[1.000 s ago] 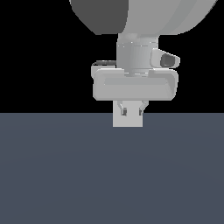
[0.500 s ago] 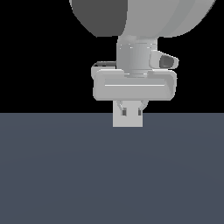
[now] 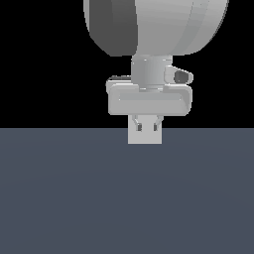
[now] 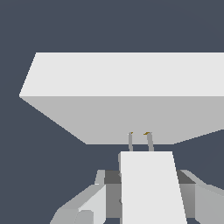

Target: Plug the charger into the wall socket.

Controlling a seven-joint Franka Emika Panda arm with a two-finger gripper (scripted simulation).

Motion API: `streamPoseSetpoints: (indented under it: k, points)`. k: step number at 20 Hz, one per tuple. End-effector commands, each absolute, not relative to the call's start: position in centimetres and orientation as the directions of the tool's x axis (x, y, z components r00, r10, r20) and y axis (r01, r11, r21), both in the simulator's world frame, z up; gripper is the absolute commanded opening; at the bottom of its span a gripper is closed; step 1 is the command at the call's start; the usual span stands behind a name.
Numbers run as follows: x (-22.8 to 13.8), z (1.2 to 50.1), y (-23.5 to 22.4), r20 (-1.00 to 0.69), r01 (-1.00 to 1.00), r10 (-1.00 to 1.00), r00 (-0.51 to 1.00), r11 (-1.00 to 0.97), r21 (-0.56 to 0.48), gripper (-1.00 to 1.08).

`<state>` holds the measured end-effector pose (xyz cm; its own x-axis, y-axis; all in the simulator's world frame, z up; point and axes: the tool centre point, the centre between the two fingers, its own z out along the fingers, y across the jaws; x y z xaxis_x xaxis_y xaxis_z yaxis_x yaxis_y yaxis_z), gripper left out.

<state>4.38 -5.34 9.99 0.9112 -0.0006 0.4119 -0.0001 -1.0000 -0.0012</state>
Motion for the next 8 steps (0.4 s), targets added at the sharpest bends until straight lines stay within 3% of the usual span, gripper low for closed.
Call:
streamPoseSetpoints:
  k: [1,8]
  points:
    - [5.13,10.0,-5.34,0.412,0.0,-0.001,0.911,-1.0,-0.001,-1.0]
    - [5.76,10.0,-5.4,0.412,0.0,0.0,0.911,-1.0,-0.001,-1.0]
